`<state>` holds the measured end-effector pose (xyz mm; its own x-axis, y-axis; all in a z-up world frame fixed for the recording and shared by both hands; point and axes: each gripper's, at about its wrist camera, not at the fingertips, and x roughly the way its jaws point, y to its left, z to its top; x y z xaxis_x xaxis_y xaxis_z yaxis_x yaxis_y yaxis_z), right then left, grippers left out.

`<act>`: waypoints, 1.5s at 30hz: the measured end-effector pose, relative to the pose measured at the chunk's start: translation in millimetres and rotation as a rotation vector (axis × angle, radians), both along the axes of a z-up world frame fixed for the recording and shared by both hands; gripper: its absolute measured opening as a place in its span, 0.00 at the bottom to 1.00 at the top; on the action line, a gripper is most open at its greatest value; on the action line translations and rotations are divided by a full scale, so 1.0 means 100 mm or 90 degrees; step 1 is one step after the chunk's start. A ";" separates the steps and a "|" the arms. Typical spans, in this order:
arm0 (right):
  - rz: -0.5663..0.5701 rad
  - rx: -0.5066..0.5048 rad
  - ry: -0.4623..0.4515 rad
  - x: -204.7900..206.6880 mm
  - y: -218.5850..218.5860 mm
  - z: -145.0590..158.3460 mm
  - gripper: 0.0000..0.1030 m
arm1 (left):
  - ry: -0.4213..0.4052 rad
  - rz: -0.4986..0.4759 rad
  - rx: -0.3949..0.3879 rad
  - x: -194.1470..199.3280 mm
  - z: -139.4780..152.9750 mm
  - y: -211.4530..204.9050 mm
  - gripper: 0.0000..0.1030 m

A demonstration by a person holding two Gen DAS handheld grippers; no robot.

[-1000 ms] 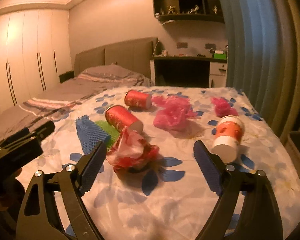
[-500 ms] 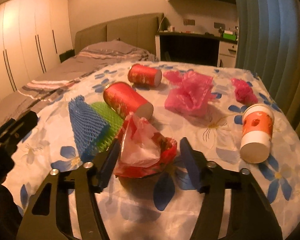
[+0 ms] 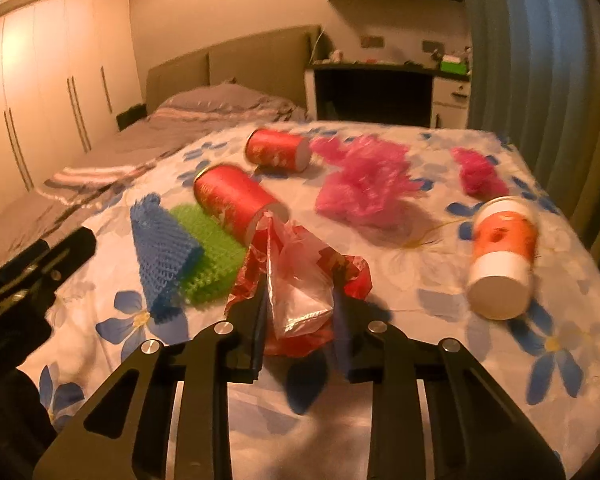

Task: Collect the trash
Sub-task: 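Grasp the red-and-clear plastic bag with the right tool, then grasp the pink plastic bag with the left tool while right lifts the red-and-clear bag, then carry both bags over the brown bin with both tools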

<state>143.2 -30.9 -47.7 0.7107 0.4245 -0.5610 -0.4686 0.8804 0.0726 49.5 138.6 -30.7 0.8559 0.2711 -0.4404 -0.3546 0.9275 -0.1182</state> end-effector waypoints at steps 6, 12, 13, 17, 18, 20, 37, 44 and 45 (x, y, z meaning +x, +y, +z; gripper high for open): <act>-0.050 0.032 -0.062 -0.12 -0.41 0.23 0.27 | -0.007 -0.039 0.012 0.17 0.05 -0.29 0.90; -0.113 0.056 -0.100 -0.09 -0.86 0.41 0.27 | -0.027 -0.083 0.018 0.46 0.14 -0.67 0.89; -0.125 0.060 -0.105 -0.07 -0.94 0.43 0.27 | -0.029 -0.090 0.015 0.54 0.16 -0.73 0.88; -0.155 0.073 -0.111 -0.04 -1.19 0.47 0.27 | -0.029 -0.115 0.010 0.90 0.19 -0.96 0.85; -0.159 0.076 -0.111 -0.04 -1.23 0.46 0.27 | -0.027 -0.121 0.013 1.01 0.19 -1.02 0.84; -0.166 0.079 -0.112 -0.03 -1.33 0.46 0.28 | -0.018 -0.130 0.013 1.20 0.17 -1.11 0.82; -0.190 0.093 -0.103 0.11 -1.69 0.43 0.28 | 0.118 -0.145 -0.007 2.21 -0.20 -1.30 0.47; -0.188 0.089 -0.099 0.11 -1.72 0.44 0.28 | 0.129 -0.147 -0.015 2.22 -0.23 -1.27 0.02; -0.188 0.089 -0.101 0.10 -1.73 0.45 0.28 | 0.122 -0.146 -0.015 2.19 -0.21 -1.26 0.01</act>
